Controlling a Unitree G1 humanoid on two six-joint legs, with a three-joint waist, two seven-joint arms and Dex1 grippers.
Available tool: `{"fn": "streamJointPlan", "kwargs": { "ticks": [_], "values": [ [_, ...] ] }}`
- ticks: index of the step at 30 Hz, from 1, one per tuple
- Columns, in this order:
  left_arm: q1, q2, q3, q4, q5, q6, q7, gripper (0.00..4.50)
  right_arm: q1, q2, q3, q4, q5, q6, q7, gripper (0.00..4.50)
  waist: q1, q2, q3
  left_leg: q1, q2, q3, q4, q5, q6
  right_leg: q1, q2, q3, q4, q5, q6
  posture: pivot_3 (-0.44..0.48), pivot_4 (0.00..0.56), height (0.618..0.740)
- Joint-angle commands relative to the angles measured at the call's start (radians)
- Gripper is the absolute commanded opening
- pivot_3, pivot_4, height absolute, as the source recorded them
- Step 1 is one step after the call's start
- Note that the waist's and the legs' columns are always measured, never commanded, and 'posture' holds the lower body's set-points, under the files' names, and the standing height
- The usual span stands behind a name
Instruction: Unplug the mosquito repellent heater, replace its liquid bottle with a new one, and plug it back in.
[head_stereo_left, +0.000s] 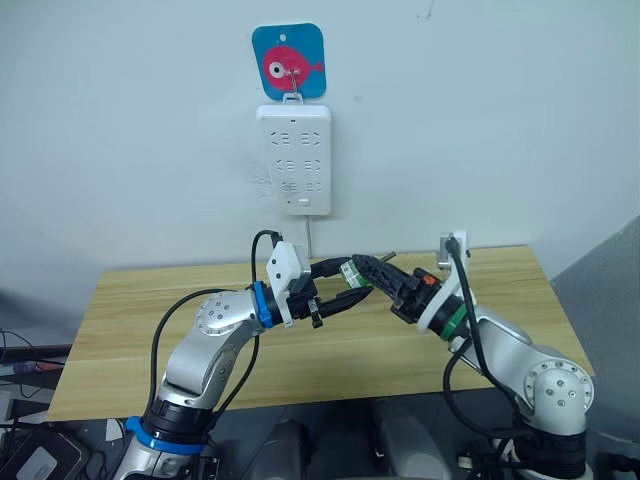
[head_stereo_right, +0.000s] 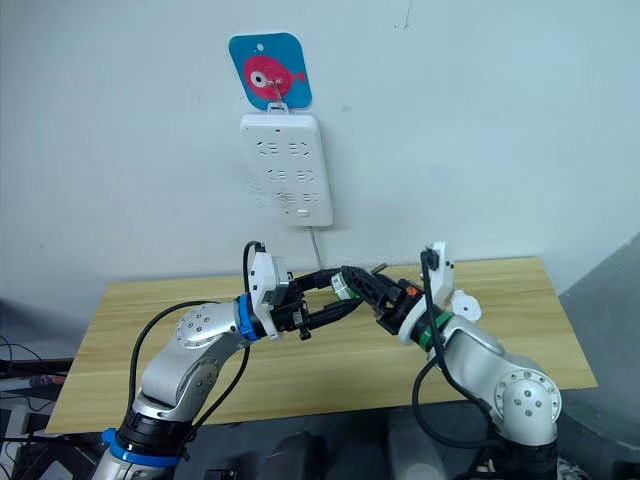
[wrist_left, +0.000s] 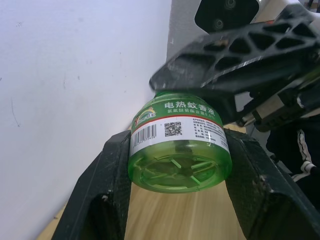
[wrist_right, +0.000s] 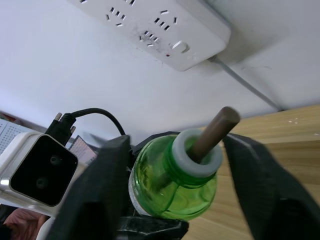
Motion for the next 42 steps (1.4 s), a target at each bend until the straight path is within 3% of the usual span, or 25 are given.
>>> {"fn": "streamJointPlan", "kwargs": {
  "ticks": [1, 4, 9, 13, 16, 19, 24, 28, 33, 40, 41, 42],
  "values": [
    [-0.001, -0.005, -0.003, -0.031, 0.003, -0.029, 0.001, 2.25, -0.003, -0.01, 0.027, -0.027, 0.032, -0.035, -0.002, 1.59, 0.0, 0.0, 0.0, 0.0, 0.0, 0.0, 0.0, 0.0, 0.0, 0.0, 0.0, 0.0, 0.0, 0.0, 0.0, -0.161, 0.163, 0.74],
    [0.018, 0.003, -0.01, -0.037, 0.009, -0.043, -0.006, 2.25, 0.002, -0.023, 0.044, -0.029, 0.048, -0.055, -0.006, 0.84, 0.0, 0.0, 0.0, 0.0, 0.0, 0.0, 0.0, 0.0, 0.0, 0.0, 0.0, 0.0, 0.0, 0.0, 0.0, -0.157, 0.16, 0.74],
    [0.049, 0.012, -0.005, -0.052, -0.021, -0.055, -0.035, 2.25, 0.009, -0.043, 0.078, -0.038, 0.075, -0.075, -0.007, 0.83, 0.0, 0.0, -0.001, 0.0, 0.0, 0.0, 0.0, 0.0, 0.0, 0.0, 0.0, 0.0, 0.0, 0.0, 0.0, -0.151, 0.156, 0.74],
    [0.062, 0.055, 0.001, -0.035, 0.027, -0.08, -0.037, 3.53, 0.012, -0.067, 0.088, -0.045, 0.061, -0.096, -0.005, 0.83, 0.0, 0.0, -0.002, 0.001, 0.0, 0.0, 0.0, 0.0, 0.0, 0.0, 0.0, 0.0, 0.0, 0.0, 0.0, -0.147, 0.156, 0.74],
    [0.086, 0.116, 0.008, -0.017, 0.05, -0.007, -0.024, 4.48, 0.001, -0.111, 0.08, -0.031, -0.083, -0.13, 0.023, 0.83, 0.001, 0.0, -0.004, 0.001, 0.0, 0.0, 0.0, 0.0, 0.0, 0.0, 0.0, 0.0, 0.0, 0.0, 0.0, -0.141, 0.163, 0.74],
    [0.133, 0.176, -0.002, -0.025, 0.062, 0.03, -0.04, 4.5, -0.025, -0.181, 0.124, 0.051, -0.41, -0.236, 0.075, 0.83, 0.001, 0.0, -0.005, 0.001, 0.0, 0.001, 0.0, 0.0, 0.0, 0.0, 0.0, 0.0, 0.0, 0.0, 0.0, -0.138, 0.169, 0.74],
    [0.164, 0.173, 0.001, -0.082, 0.059, 0.065, -0.004, 4.5, -0.068, -0.242, 0.262, 0.263, -0.847, -0.444, 0.191, 0.83, 0.006, -0.001, -0.005, 0.001, -0.001, 0.002, 0.0, 0.0, 0.0, 0.0, 0.0, -0.001, 0.0, 0.0, 0.0, -0.121, 0.181, 0.74],
    [0.163, 0.128, -0.003, -0.132, 0.073, 0.055, 0.058, 4.5, -0.149, -0.206, 0.347, 0.661, -1.138, -0.699, 0.259, 0.83, 0.009, -0.001, -0.005, 0.002, 0.0, 0.002, 0.0, 0.0, 0.0, 0.0, 0.0, -0.001, 0.0, 0.0, 0.0, -0.1, 0.189, 0.74],
    [0.195, 0.121, -0.005, -0.176, 0.075, 0.06, 0.076, 4.5, -0.255, -0.123, 0.323, 1.08, -1.279, -0.923, 0.316, 0.83, 0.013, -0.001, -0.004, 0.003, 0.0, 0.004, 0.0, 0.0, 0.0, 0.0, -0.001, 0.0, 0.001, 0.0, -0.001, -0.063, 0.204, 0.74],
    [0.221, 0.136, 0.004, -0.191, 0.081, 0.054, 0.083, 4.5, -0.315, -0.054, 0.22, 1.322, -1.312, -1.048, 0.347, 0.83, 0.029, -0.001, -0.004, 0.003, 0.0, 0.002, 0.0, 0.0, 0.0, 0.001, -0.001, 0.001, 0.001, 0.001, -0.002, -0.041, 0.216, 0.74],
    [0.222, 0.137, 0.005, -0.191, 0.084, 0.054, 0.085, 4.5, -0.313, -0.046, 0.202, 1.326, -1.307, -1.05, 0.352, 1.55, 0.031, -0.001, -0.004, 0.004, 0.0, 0.002, 0.0, 0.0, 0.0, 0.001, -0.001, 0.001, 0.001, 0.001, -0.002, -0.041, 0.216, 0.74],
    [0.221, 0.137, 0.006, -0.192, 0.086, 0.055, 0.088, 4.5, -0.311, -0.041, 0.187, 1.327, -1.307, -1.055, 0.354, 1.83, 0.031, -0.001, -0.004, 0.004, 0.0, 0.002, 0.0, 0.0, 0.0, 0.002, -0.001, 0.001, 0.001, 0.001, -0.002, -0.044, 0.217, 0.74]
  ]
}}
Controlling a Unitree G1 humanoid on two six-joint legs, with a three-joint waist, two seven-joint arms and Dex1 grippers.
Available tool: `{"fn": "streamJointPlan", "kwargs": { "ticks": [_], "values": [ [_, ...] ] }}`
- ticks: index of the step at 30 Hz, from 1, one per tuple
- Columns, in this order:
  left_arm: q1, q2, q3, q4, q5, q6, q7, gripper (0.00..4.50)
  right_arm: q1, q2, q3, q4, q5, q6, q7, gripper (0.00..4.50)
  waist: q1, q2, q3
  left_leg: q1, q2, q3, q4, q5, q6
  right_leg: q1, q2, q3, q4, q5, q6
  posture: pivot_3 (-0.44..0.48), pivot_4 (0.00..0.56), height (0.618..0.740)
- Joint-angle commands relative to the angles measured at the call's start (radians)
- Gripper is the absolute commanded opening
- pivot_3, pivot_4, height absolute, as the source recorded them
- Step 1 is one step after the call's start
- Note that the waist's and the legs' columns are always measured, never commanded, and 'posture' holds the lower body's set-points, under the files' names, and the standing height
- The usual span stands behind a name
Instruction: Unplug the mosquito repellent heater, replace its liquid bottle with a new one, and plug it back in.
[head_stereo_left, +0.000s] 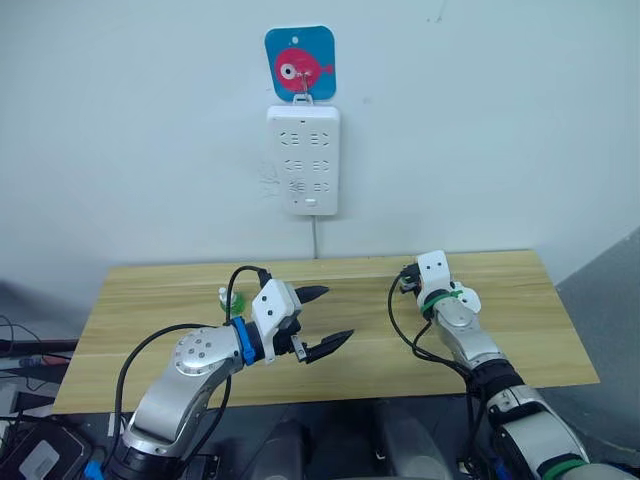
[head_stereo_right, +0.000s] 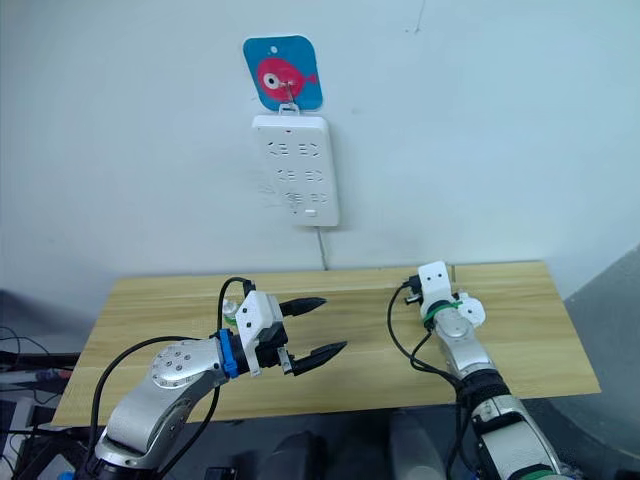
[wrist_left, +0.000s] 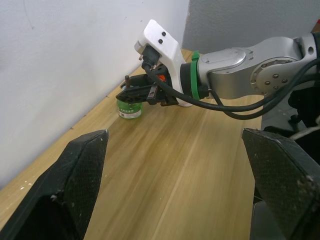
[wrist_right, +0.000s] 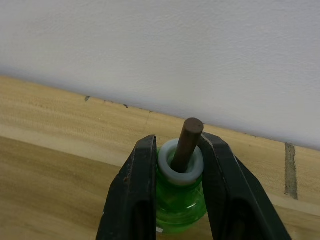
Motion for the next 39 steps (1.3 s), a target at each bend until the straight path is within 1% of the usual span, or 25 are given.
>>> {"fn": "streamJointPlan", "kwargs": {
  "ticks": [1, 3, 4, 5, 7, 9, 11, 14, 17, 19, 20, 22, 25, 30, 33, 39],
  "values": [
    [0.002, 0.007, 0.01, -0.041, 0.004, -0.015, 0.01, 4.5, 0.004, 0.016, -0.059, 0.01, 0.002, -0.031, 0.016, 2.2, 0.0, 0.0, 0.0, 0.0, 0.0, 0.0, 0.0, 0.0, 0.0, 0.0, 0.0, 0.0, 0.0, 0.0, 0.0, -0.044, 0.217, 0.74],
    [0.006, 0.006, 0.015, -0.043, 0.004, -0.01, 0.018, 4.5, 0.021, 0.014, -0.077, -0.029, -0.006, -0.031, 0.017, 2.96, 0.0, 0.0, 0.0, 0.0, 0.0, 0.0, 0.0, 0.0, 0.0, 0.0, 0.0, 0.0, 0.0, 0.0, 0.0, -0.052, 0.217, 0.74],
    [0.016, 0.005, 0.028, -0.046, 0.0, -0.007, 0.027, 4.5, 0.04, 0.013, -0.088, -0.08, -0.003, -0.024, 0.017, 3.24, 0.0, 0.0, 0.0, 0.0, 0.0, 0.0, 0.0, 0.0, 0.0, 0.0, 0.0, 0.0, 0.0, 0.0, 0.0, -0.052, 0.217, 0.74],
    [0.033, 0.0, 0.048, -0.048, -0.008, -0.002, 0.043, 4.5, 0.069, 0.01, -0.097, -0.157, 0.003, -0.011, 0.023, 3.66, 0.001, 0.0, 0.0, -0.001, 0.0, 0.0, 0.0, 0.0, 0.0, 0.0, 0.0, 0.0, 0.0, 0.0, 0.0, -0.057, 0.215, 0.74],
    [0.085, -0.003, 0.095, -0.045, -0.013, 0.005, 0.081, 4.5, 0.163, -0.011, -0.09, -0.384, 0.013, 0.024, 0.071, 4.41, 0.002, 0.001, 0.0, -0.001, 0.0, -0.001, -0.001, 0.0, 0.0, -0.001, -0.001, 0.0, 0.0, 0.0, 0.0, -0.062, 0.218, 0.74],
    [0.141, -0.017, 0.147, -0.037, -0.03, 0.018, 0.119, 4.5, 0.258, -0.047, -0.062, -0.612, 0.044, 0.107, 0.153, 4.47, 0.001, 0.001, 0.001, -0.002, 0.001, -0.001, -0.002, 0.0, 0.0, -0.002, -0.001, -0.001, 0.0, 0.0, 0.0, -0.065, 0.219, 0.74],
    [0.188, -0.039, 0.198, -0.023, -0.056, 0.004, 0.141, 4.5, 0.328, -0.11, -0.021, -0.794, 0.054, 0.192, 0.246, 4.47, 0.0, 0.002, 0.001, -0.002, 0.001, -0.001, -0.002, 0.0, 0.0, -0.002, -0.001, -0.001, -0.001, 0.0, 0.0, -0.07, 0.22, 0.74],
    [0.252, -0.062, 0.276, 0.032, -0.035, -0.062, 0.172, 4.5, 0.391, -0.237, 0.044, -1.006, 0.057, 0.286, 0.399, 4.47, 0.001, 0.001, 0.001, 0.0, 0.0, -0.001, -0.001, 0.0, 0.0, -0.001, -0.002, -0.001, -0.001, 0.0, 0.0, -0.075, 0.217, 0.74],
    [0.319, -0.063, 0.32, 0.078, -0.034, -0.108, 0.162, 4.5, 0.394, -0.319, 0.075, -1.121, 0.093, 0.374, 0.508, 4.47, 0.001, 0.0, 0.002, 0.003, 0.001, 0.0, -0.001, 0.0, 0.0, 0.002, -0.001, -0.001, -0.001, -0.001, 0.001, -0.075, 0.217, 0.74],
    [0.352, -0.067, 0.343, 0.107, -0.025, -0.116, 0.181, 4.5, 0.38, -0.352, 0.088, -1.162, 0.107, 0.422, 0.558, 4.47, 0.001, -0.001, 0.003, 0.005, 0.001, 0.0, -0.001, 0.0, 0.0, 0.004, -0.001, -0.001, -0.002, -0.004, 0.004, -0.072, 0.217, 0.74],
    [0.362, -0.071, 0.353, 0.12, -0.02, -0.114, 0.196, 4.5, 0.372, -0.364, 0.093, -1.178, 0.116, 0.444, 0.582, 4.47, 0.002, -0.002, 0.004, 0.008, 0.001, 0.001, -0.001, 0.0, 0.0, 0.006, -0.001, -0.001, -0.002, -0.004, 0.005, -0.067, 0.217, 0.74],
    [0.371, -0.098, 0.405, 0.183, -0.028, -0.088, 0.264, 4.5, 0.33, -0.39, 0.117, -1.224, 0.154, 0.525, 0.645, 4.47, 0.002, -0.003, 0.005, 0.012, 0.001, 0.0, -0.001, 0.0, 0.0, 0.012, -0.001, -0.001, -0.003, -0.005, 0.004, -0.055, 0.218, 0.74],
    [0.34, -0.115, 0.441, 0.265, -0.022, -0.088, 0.313, 4.5, 0.276, -0.408, 0.138, -1.263, 0.182, 0.605, 0.694, 4.47, 0.004, -0.006, 0.007, 0.013, 0.001, 0.0, -0.001, 0.0, 0.0, 0.012, -0.001, -0.002, -0.003, -0.005, 0.004, -0.033, 0.223, 0.74],
    [0.212, -0.112, 0.435, 0.426, 0.018, -0.15, 0.329, 4.5, 0.231, -0.402, 0.153, -1.303, 0.203, 0.697, 0.706, 4.47, 0.032, -0.009, 0.01, 0.012, 0.001, -0.002, -0.001, 0.0, 0.0, 0.012, -0.001, -0.004, -0.003, -0.005, 0.004, -0.022, 0.232, 0.74],
    [0.136, -0.094, 0.405, 0.532, 0.056, -0.19, 0.305, 4.5, 0.22, -0.398, 0.157, -1.323, 0.2, 0.73, 0.702, 4.47, 0.041, -0.011, 0.013, 0.011, 0.0, -0.003, -0.002, 0.0, -0.001, 0.012, -0.003, -0.005, -0.004, -0.002, -0.001, -0.026, 0.244, 0.74],
    [-0.034, -0.075, 0.343, 0.785, 0.13, -0.287, 0.253, 4.5, 0.217, -0.407, 0.165, -1.379, 0.199, 0.791, 0.701, 4.47, 0.044, -0.012, 0.024, 0.01, 0.0, -0.003, -0.003, -0.001, -0.001, 0.011, -0.004, -0.006, -0.007, -0.002, -0.001, -0.055, 0.267, 0.74]
  ]
}}
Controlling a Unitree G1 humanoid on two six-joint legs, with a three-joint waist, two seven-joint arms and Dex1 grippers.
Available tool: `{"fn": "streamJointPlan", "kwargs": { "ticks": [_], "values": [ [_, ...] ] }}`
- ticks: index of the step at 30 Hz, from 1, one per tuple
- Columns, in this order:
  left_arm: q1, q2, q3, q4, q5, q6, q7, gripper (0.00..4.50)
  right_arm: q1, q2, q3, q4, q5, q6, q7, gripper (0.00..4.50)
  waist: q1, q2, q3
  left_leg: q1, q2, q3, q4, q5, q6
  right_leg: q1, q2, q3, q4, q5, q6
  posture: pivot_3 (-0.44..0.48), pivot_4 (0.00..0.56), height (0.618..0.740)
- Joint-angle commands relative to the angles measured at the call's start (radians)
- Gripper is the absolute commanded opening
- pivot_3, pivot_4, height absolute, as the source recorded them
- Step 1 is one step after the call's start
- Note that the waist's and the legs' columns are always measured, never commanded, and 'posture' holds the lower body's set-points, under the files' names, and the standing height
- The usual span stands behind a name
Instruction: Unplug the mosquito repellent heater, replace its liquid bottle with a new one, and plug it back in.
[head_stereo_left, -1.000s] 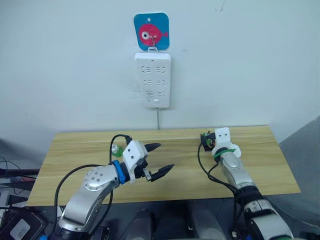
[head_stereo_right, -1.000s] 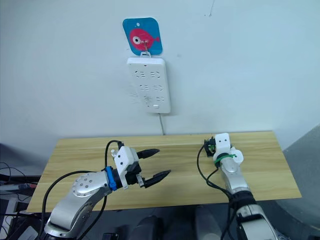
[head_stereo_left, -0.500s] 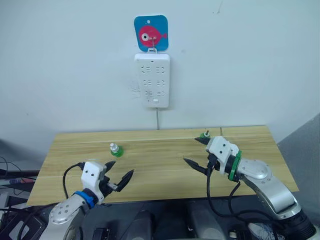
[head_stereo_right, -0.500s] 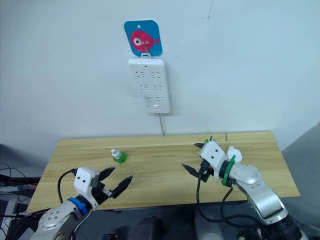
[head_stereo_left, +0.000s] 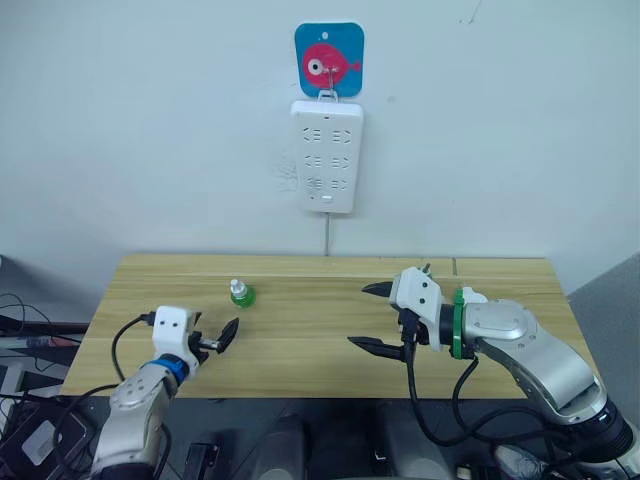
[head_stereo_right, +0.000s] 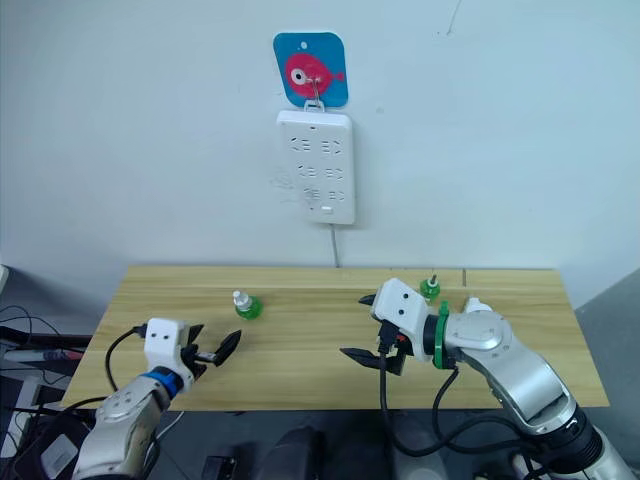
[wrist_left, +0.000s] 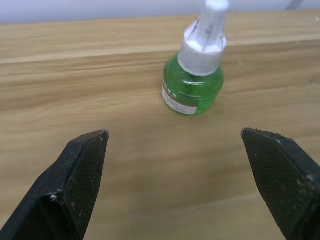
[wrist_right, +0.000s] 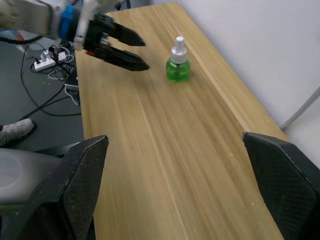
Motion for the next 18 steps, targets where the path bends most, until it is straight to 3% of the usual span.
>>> {"fn": "streamJointPlan", "kwargs": {
  "ticks": [1, 9, 16, 18],
  "values": [
    [-0.076, 0.02, -0.033, 0.131, 0.047, -0.083, -0.034, 4.5, -0.01, -0.008, 0.007, -0.073, 0.018, 0.029, 0.005, 4.47, 0.0, 0.0, 0.005, 0.0, 0.0, 0.0, 0.0, 0.0, 0.0, 0.0, 0.0, 0.0, 0.0, 0.0, 0.0, -0.058, 0.269, 0.74],
    [-0.234, 0.006, -0.06, 0.393, 0.098, -0.219, -0.037, 4.5, 0.006, -0.002, 0.01, -0.154, 0.044, 0.114, -0.021, 4.47, -0.012, -0.002, 0.022, -0.002, 0.0, -0.001, -0.001, -0.001, -0.001, -0.003, 0.0, -0.001, 0.0, 0.0, 0.0, -0.089, 0.295, 0.74],
    [-0.303, 0.001, -0.067, 0.514, 0.126, -0.343, -0.037, 4.5, 0.025, -0.021, 0.008, -0.19, 0.059, 0.15, -0.03, 4.47, -0.017, -0.002, 0.032, -0.005, 0.0, -0.002, -0.001, -0.001, -0.001, -0.005, -0.002, -0.003, -0.001, 0.0, 0.0, -0.104, 0.304, 0.74],
    [-0.31, 0.002, -0.069, 0.53, 0.128, -0.369, -0.039, 4.1, 0.026, -0.025, 0.006, -0.193, 0.06, 0.153, -0.03, 4.5, -0.017, -0.002, 0.032, -0.01, 0.0, -0.002, 0.0, -0.001, -0.001, -0.01, -0.002, -0.003, 0.0, 0.0, 0.0, -0.105, 0.304, 0.74]
  ]
}}
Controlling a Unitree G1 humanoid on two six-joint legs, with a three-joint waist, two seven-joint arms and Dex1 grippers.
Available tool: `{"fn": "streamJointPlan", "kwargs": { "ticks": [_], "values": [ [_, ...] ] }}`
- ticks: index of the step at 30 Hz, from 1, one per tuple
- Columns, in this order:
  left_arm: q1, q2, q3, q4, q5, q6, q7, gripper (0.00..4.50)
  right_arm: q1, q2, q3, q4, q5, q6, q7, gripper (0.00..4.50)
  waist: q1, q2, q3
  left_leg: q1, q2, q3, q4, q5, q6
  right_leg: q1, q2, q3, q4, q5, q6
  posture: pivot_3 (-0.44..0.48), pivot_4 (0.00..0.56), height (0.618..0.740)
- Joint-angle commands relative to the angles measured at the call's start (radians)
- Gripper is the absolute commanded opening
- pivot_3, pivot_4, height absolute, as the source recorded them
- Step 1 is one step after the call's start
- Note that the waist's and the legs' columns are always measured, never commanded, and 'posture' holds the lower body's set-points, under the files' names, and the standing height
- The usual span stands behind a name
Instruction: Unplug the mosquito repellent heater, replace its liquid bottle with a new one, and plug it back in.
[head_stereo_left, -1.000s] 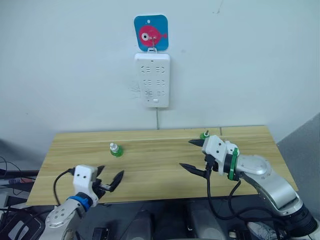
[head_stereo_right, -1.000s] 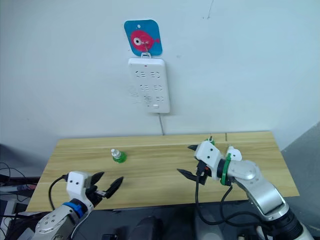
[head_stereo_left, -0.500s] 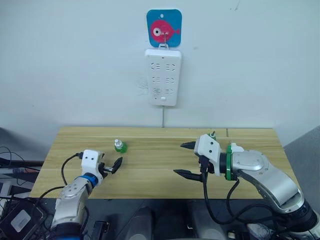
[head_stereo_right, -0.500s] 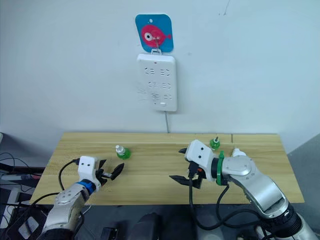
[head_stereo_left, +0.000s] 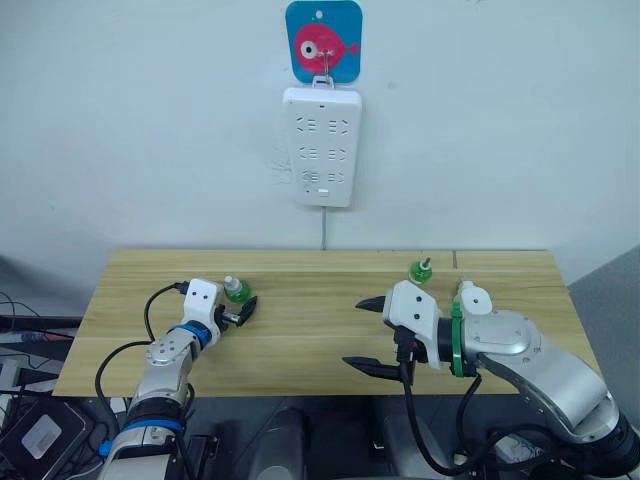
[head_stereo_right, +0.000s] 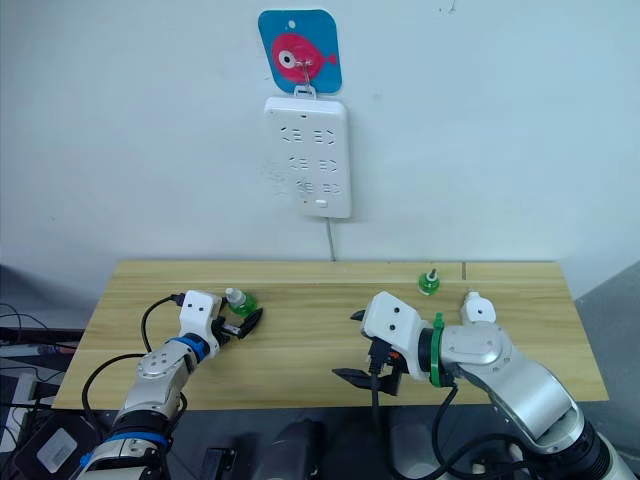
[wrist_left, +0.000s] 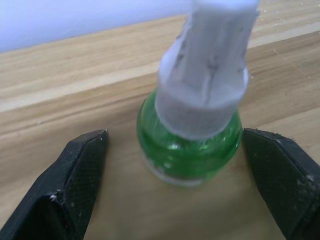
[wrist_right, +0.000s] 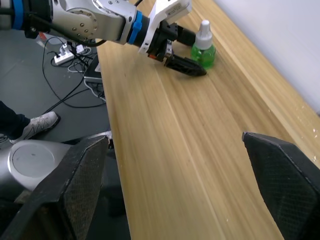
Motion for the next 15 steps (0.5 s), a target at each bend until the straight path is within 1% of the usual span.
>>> {"fn": "streamJointPlan", "kwargs": {
  "ticks": [1, 6, 9, 11, 14, 15],
  "values": [
    [-0.003, 0.0, -0.007, 0.031, 0.017, -0.061, -0.002, 3.87, 0.007, -0.01, -0.013, -0.05, 0.022, 0.002, -0.002, 4.5, 0.0, 0.0, 0.0, -0.003, 0.0, 0.0, 0.001, 0.0, 0.0, -0.003, 0.0, 0.0, 0.001, 0.0, 0.0, -0.106, 0.304, 0.74],
    [-0.021, -0.015, -0.013, 0.036, 0.023, -0.109, 0.0, 2.26, 0.009, -0.016, -0.019, -0.052, 0.025, 0.008, -0.003, 4.5, 0.0, 0.0, 0.003, -0.004, 0.0, -0.001, 0.001, 0.0, 0.0, -0.003, 0.0, -0.001, 0.001, 0.0, 0.0, -0.106, 0.304, 0.74],
    [0.004, 0.001, -0.023, -0.034, 0.028, -0.142, -0.022, 2.22, 0.013, -0.026, -0.028, -0.057, 0.024, -0.001, 0.0, 4.5, -0.001, -0.002, 0.006, -0.004, 0.0, -0.001, 0.001, 0.0, 0.0, -0.003, 0.0, -0.001, 0.001, 0.0, 0.0, -0.115, 0.294, 0.74],
    [0.036, 0.016, -0.047, -0.13, 0.026, -0.149, -0.067, 2.22, 0.009, -0.022, -0.048, -0.061, 0.038, -0.001, -0.001, 4.5, -0.001, -0.003, 0.007, -0.004, 0.0, -0.001, 0.001, 0.0, 0.0, -0.004, -0.001, -0.001, 0.0, 0.0, 0.0, -0.115, 0.288, 0.74],
    [0.084, 0.045, -0.126, -0.356, 0.016, -0.124, -0.188, 2.22, -0.015, -0.012, -0.071, -0.058, 0.046, -0.005, -0.01, 4.5, -0.001, -0.003, 0.007, -0.005, 0.0, -0.001, 0.0, 0.0, -0.001, -0.004, -0.001, -0.001, 0.0, 0.0, 0.0, -0.115, 0.273, 0.74],
    [0.093, 0.057, -0.154, -0.435, 0.009, -0.09, -0.226, 2.22, -0.03, -0.003, -0.081, -0.057, 0.053, 0.001, -0.016, 4.5, 0.0, -0.003, 0.007, -0.005, 0.0, -0.001, 0.0, 0.0, -0.001, -0.004, -0.001, -0.001, 0.0, 0.0, 0.0, -0.116, 0.266, 0.74]
  ]
}}
